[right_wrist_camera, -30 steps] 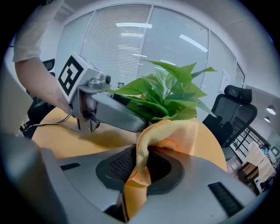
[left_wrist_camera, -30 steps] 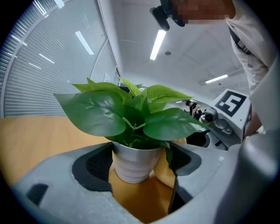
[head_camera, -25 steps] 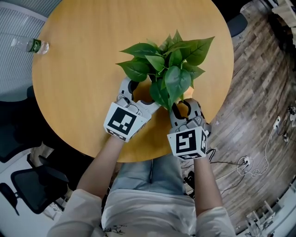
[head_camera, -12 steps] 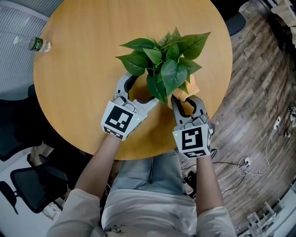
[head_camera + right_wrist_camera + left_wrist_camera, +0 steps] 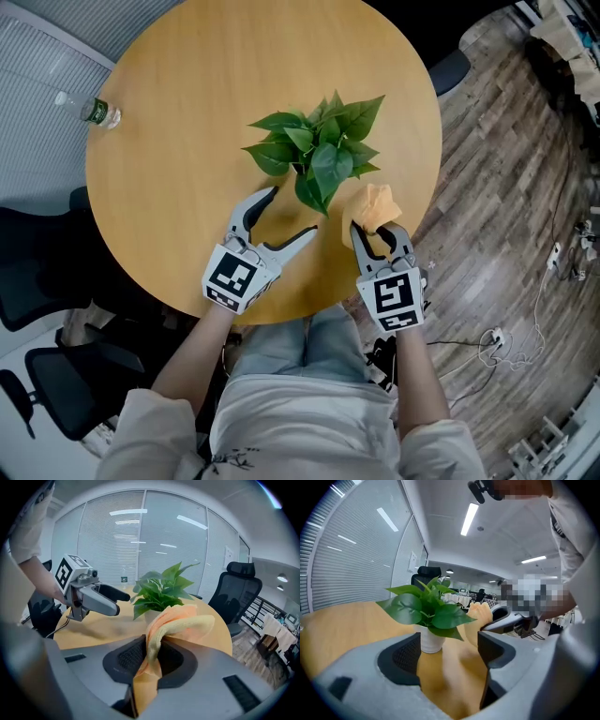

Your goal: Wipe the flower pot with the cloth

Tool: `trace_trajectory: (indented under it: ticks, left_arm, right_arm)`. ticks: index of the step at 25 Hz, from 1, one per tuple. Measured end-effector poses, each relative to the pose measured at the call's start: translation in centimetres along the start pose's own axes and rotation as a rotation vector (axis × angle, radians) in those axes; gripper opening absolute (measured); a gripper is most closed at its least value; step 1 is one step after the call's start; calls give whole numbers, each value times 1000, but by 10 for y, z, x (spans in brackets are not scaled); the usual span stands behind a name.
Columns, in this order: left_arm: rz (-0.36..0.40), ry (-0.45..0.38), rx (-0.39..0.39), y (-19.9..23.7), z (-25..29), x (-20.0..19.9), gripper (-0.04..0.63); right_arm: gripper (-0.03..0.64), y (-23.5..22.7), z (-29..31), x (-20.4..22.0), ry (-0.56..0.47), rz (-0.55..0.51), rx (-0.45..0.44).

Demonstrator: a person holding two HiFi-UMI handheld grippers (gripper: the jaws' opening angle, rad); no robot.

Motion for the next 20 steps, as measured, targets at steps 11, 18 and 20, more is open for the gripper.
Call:
trace_trajectory:
  ticks: [11, 18, 20]
  left_arm:
    - [-55, -36, -35, -41, -43, -53, 282]
    - [-41, 5, -39, -67, -64, -78, 104]
    - [-52, -7, -48, -69, -68, -89, 72]
  right_arm:
    - [63, -2, -67, -49, -89, 138, -26]
    - [63, 8, -102, -82, -175, 218, -82]
    - [63, 9, -108, -90, -189, 209, -85]
Point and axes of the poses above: the fingertips, and each gripper's own axes: z forward along the fingers, y to its left, x out of its underside, the point moved 1 cm from there along -z, backward along the fingers, and after that the axes turned 6 degrees about x, right-handed, at the moved point
